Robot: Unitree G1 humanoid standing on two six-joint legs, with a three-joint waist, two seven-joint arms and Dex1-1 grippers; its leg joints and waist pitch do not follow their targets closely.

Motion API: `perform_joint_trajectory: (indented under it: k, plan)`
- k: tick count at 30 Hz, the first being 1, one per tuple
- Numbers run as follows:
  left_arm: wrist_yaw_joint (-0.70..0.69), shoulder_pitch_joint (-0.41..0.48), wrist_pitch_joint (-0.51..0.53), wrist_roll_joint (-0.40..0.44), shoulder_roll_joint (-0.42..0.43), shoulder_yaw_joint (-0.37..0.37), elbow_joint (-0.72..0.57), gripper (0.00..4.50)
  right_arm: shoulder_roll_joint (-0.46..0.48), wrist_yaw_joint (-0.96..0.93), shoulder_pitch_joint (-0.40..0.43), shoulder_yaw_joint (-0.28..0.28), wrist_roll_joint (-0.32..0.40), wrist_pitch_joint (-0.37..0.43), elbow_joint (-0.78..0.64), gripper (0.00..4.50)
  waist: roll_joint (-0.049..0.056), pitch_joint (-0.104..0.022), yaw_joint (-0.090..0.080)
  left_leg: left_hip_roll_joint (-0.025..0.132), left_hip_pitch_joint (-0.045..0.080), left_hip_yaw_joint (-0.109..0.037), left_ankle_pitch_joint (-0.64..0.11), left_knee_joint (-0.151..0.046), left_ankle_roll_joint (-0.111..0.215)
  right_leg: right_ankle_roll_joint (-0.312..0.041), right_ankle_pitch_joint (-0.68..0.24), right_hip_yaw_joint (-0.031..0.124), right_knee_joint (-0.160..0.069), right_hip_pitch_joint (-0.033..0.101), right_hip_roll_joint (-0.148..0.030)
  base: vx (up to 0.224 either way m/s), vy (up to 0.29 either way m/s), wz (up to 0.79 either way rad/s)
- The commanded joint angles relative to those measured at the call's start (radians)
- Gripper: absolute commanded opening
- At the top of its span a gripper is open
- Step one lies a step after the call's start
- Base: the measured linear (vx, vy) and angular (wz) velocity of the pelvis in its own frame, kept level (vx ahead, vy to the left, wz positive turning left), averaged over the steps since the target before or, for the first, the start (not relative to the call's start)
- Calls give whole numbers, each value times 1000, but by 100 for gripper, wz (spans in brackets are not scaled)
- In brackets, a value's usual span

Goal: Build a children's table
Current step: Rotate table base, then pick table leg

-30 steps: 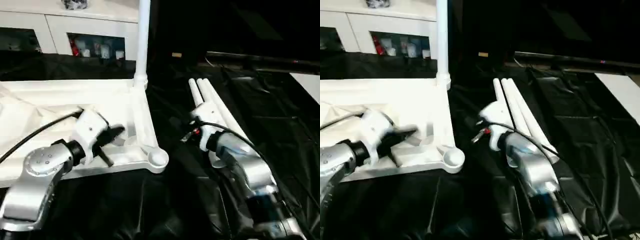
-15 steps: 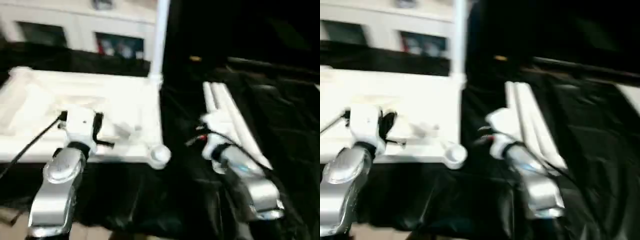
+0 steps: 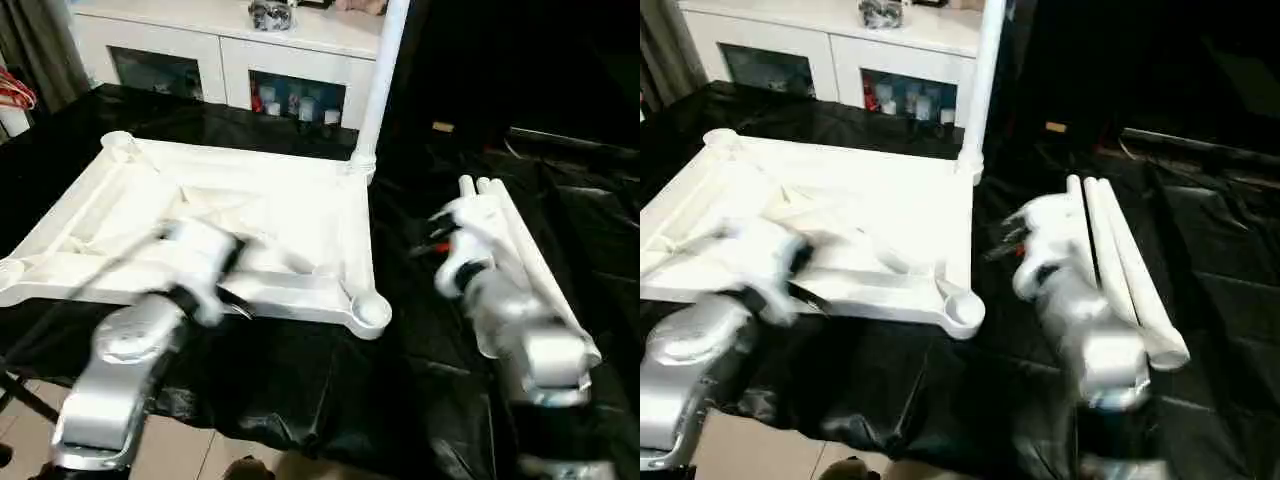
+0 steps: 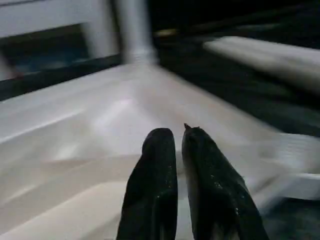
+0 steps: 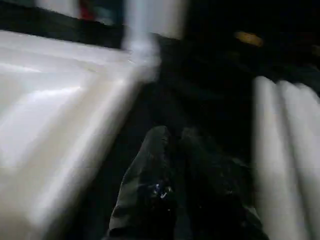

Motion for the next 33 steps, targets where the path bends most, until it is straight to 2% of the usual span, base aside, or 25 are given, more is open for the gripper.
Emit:
perform_joint_trajectory:
  k: [1,2,3,4,5,6,7,8,9,10,13,15,17,18,20,21,24,25,27,33]
  plan:
    - [-57,-17,1,-33,14,-18,-14,82,-31,-29,-28,-22,-17,101,-11,83,12,-47,-14,49,18,-20,-307,-106,-83,-58,-296,62,-99,12,-89,0,0,0]
    - [-79,-21,15,-48,16,-27,-17,83,-45,-37,-41,-21,-25,151,-8,93,13,-47,-20,47,14,-19,-280,-106,-78,-54,-295,62,-100,18,-88,0,0,0]
    - [-93,-23,22,-60,19,-32,-18,87,-51,-45,-48,-20,-29,183,-5,105,11,-48,-25,45,14,-16,-259,-104,-76,-50,-294,62,-102,17,-85,0,0,0]
    - [-93,-23,22,-60,19,-32,-18,98,-51,-45,-48,-20,-29,183,-5,116,5,-48,-30,44,14,-14,-244,-101,-69,-52,-296,63,-103,18,-85,0,0,0]
    - [-110,-35,36,-87,12,-47,-9,114,-68,-48,-67,-10,-36,249,18,122,32,-51,-30,43,14,-17,-232,-99,-74,-59,-281,64,-97,18,-86,0,0,0]
    - [-111,-37,36,-89,11,-48,-8,122,-69,-48,-69,-9,-36,254,21,128,20,-53,-41,45,7,-16,-206,-100,-75,-66,-229,60,-97,26,-79,0,0,0]
    - [-117,-44,36,-94,8,-56,0,126,-75,-49,-78,-7,-38,269,34,137,18,-54,-41,44,4,-17,-186,-98,-73,-70,-200,59,-92,30,-77,0,0,0]
    - [-119,-47,36,-94,7,-60,3,128,-78,-49,-82,-6,-39,274,40,147,18,-58,-41,42,5,-12,-150,-92,-68,-83,-141,59,-88,27,-76,0,0,0]
    - [-133,-63,34,-93,2,-83,20,137,-92,-51,-107,-5,-44,300,80,159,23,-59,-43,42,5,-11,-134,-90,-65,-92,-111,60,-84,27,-75,0,0,0]
    - [-146,-71,33,-91,3,-97,27,137,-102,-54,-126,-4,-45,307,111,159,21,-63,-49,40,3,-10,-96,-86,-62,-113,-49,57,-78,32,-71,0,0,0]
    - [-157,-78,36,-97,8,-101,28,168,-116,-43,-158,-7,-39,320,159,188,19,-65,-58,40,-2,-8,-45,-80,-47,-139,45,55,-69,37,-68,0,0,0]
    - [-157,-84,37,-97,15,-103,30,173,-122,-26,-181,-2,-30,324,199,202,21,-65,-61,41,-2,-8,-49,-80,-41,-147,41,53,-69,39,-70,0,0,0]
    - [-155,-87,36,-94,23,-106,33,197,-129,-14,-200,12,-31,333,236,223,18,-64,-64,41,2,-6,-60,-79,-34,-161,30,54,-71,38,-69,0,0,0]
    - [-157,-87,38,-92,28,-108,32,207,-129,-12,-209,11,-29,335,255,228,20,-65,-63,42,2,-7,-55,-79,-33,-166,33,54,-69,39,-71,0,0,0]
    - [-157,-86,33,-74,43,-118,30,210,-137,-9,-232,20,-33,345,301,230,13,-63,-63,44,3,-5,-56,-79,-27,-175,21,54,-71,38,-71,0,0,0]
    - [-157,-86,33,-74,43,-118,30,219,-137,-9,-232,20,-33,345,301,230,18,-62,-61,45,4,-4,-60,-79,-28,-177,9,54,-70,37,-72,0,0,0]
    - [-167,-77,39,-73,56,-121,19,219,-129,1,-248,3,-13,347,332,230,19,-62,-58,46,6,-3,-74,-80,-31,-178,-8,54,-71,35,-72,0,0,0]
    - [-172,-70,40,-74,62,-122,13,219,-129,4,-259,4,-9,357,353,230,12,-61,-58,47,6,-2,-78,-81,-32,-179,-19,54,-72,36,-73,0,0,0]
    - [-170,-68,41,-64,70,-125,9,219,-131,5,-266,7,-10,357,373,230,16,-60,-55,47,7,-2,-81,-81,-35,-177,-34,55,-72,33,-74,0,0,0]
    - [-179,-70,45,-86,85,-128,8,219,-126,37,-292,-12,21,382,441,230,17,-62,-56,46,6,-2,-82,-80,-41,-180,-26,54,-70,33,-73,0,0,0]
